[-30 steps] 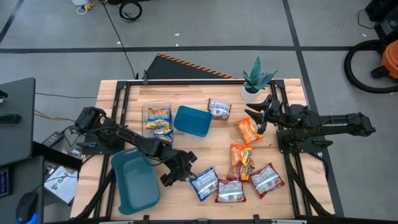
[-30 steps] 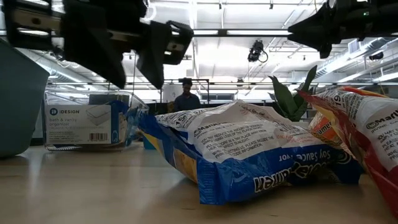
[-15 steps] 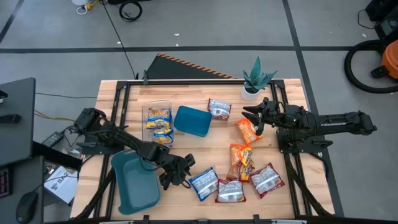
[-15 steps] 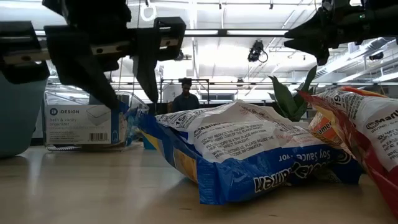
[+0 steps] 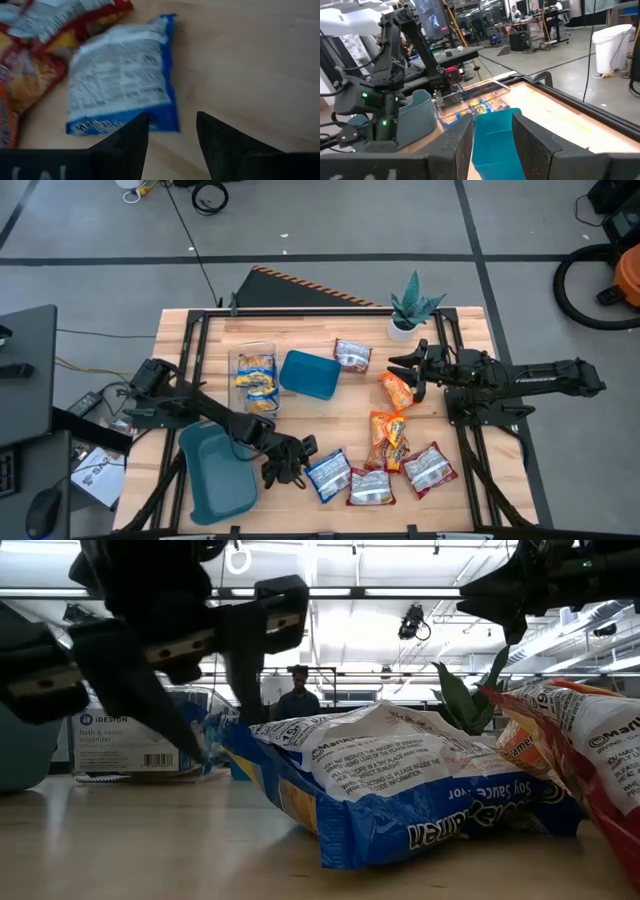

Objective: Sort Maruchan noodles
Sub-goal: Put the blue noodle pack into the transparent bin

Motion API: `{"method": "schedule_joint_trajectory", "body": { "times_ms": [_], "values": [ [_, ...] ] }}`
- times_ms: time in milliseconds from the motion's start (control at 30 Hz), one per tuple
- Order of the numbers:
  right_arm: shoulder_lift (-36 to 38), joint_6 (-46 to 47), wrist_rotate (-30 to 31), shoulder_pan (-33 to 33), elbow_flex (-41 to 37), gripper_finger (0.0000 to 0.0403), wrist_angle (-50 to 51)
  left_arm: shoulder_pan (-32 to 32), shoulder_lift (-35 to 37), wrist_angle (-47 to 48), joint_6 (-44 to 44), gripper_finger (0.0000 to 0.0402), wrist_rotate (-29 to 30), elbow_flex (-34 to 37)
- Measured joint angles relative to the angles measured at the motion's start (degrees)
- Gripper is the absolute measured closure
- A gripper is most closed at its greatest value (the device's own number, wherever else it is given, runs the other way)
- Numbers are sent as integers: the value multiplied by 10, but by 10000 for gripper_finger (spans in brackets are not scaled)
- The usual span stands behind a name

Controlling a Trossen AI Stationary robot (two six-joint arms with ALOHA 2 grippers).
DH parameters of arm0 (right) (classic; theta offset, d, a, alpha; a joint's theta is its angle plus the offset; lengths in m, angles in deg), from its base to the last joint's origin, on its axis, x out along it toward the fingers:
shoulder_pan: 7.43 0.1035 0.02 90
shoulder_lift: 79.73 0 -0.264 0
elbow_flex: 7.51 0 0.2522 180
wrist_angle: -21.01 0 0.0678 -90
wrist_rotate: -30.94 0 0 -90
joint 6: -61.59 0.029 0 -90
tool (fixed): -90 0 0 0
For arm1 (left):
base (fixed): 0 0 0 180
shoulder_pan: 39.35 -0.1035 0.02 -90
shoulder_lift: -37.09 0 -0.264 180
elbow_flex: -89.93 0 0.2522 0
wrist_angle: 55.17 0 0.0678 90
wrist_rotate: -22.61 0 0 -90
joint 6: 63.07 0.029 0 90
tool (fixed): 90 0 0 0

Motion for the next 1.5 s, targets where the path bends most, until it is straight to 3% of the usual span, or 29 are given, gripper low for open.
{"method": "schedule_joint_trajectory", "body": {
  "times_ms": [400, 667, 800, 1100, 1500],
  "values": [
    [0, 0, 0, 0, 0, 259, -1, 0, -21, -31, 0, 302, -1, -1],
    [0, 0, 0, 0, 0, 259, -1, -1, -26, -28, -21, 391, 6, -4],
    [0, 0, 0, 0, 0, 259, -1, -8, -10, -20, -46, 393, 5, -15],
    [0, 0, 0, 0, 0, 259, -1, -55, 143, 57, -125, 398, 4, -18],
    [0, 0, 1, 0, 0, 259, -1, -171, 383, 190, -375, 397, 6, -18]
  ]
}}
